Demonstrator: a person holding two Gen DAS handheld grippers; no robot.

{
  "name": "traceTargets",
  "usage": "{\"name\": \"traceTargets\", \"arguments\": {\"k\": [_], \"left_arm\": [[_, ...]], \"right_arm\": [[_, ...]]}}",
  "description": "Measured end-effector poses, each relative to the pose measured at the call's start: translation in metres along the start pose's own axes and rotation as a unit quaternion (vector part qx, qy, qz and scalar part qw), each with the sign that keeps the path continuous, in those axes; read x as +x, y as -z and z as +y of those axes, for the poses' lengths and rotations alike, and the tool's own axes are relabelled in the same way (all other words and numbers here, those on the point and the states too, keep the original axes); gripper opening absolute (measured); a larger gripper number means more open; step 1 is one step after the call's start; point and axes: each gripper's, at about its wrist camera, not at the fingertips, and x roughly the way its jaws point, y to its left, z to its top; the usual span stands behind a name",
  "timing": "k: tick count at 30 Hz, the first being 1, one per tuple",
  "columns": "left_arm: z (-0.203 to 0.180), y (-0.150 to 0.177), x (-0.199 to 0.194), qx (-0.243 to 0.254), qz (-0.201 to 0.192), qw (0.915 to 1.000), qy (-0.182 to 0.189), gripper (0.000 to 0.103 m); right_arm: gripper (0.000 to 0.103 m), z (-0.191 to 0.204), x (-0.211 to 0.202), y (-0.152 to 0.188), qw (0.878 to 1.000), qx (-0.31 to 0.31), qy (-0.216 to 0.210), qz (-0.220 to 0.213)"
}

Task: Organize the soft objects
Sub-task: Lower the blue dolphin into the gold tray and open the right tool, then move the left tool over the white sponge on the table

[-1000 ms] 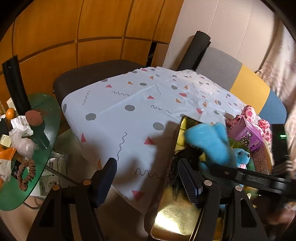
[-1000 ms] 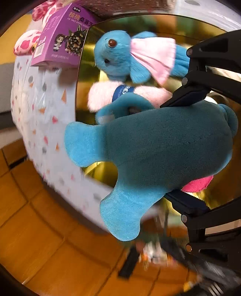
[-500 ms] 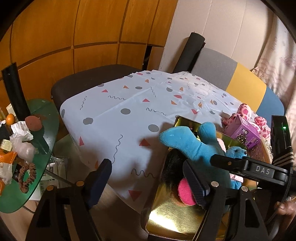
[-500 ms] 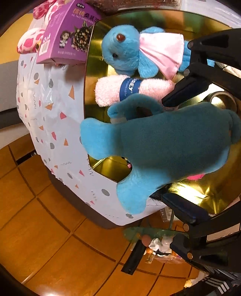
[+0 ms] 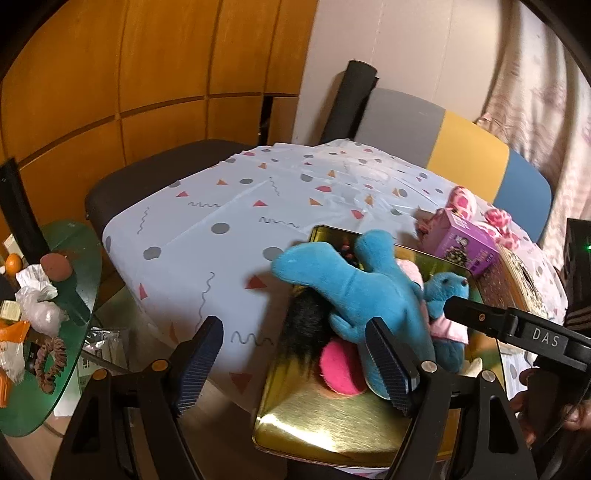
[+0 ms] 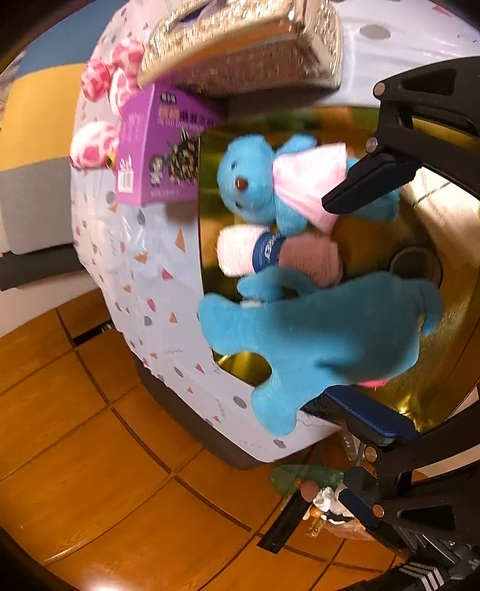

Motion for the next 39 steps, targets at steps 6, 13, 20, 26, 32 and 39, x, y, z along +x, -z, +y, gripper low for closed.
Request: {"name": "traceTargets", "arguments": {"k": [6, 13, 20, 26, 32, 39], "left_arm": [[-0.017, 0.004, -0.003, 0.026, 0.002, 0.9996, 0.007, 0.080], [-0.037, 0.007, -0.006, 0.052, 0.002, 0.9985, 0.016, 0.080], [-0.059, 0.011, -0.008, 0.080, 0.004, 0.9963, 0.031, 0.080], [-0.082, 0.015, -0.008, 0.109, 0.008, 0.9929, 0.047, 0.080], [-0.109, 0.018, -0.008, 0.141, 0.012, 0.9877, 0.067, 0.080], [-0.143, 0.025, -0.007, 0.178, 0.022, 0.9794, 0.093, 0.080]], "right_arm": [[0.096, -0.012, -0.025, 0.007, 0.999, -0.008, 0.025, -0.033], [0.096, -0.031, -0.048, 0.015, 0.997, -0.006, 0.050, -0.059], [0.096, -0.060, -0.080, 0.019, 0.993, 0.003, 0.082, -0.089], [0.096, -0.108, -0.112, 0.023, 0.986, 0.028, 0.128, -0.106], [0.096, -0.172, -0.151, 0.032, 0.971, 0.081, 0.185, -0.127], [0.096, -0.237, -0.190, 0.051, 0.949, 0.141, 0.244, -0.143]]}}
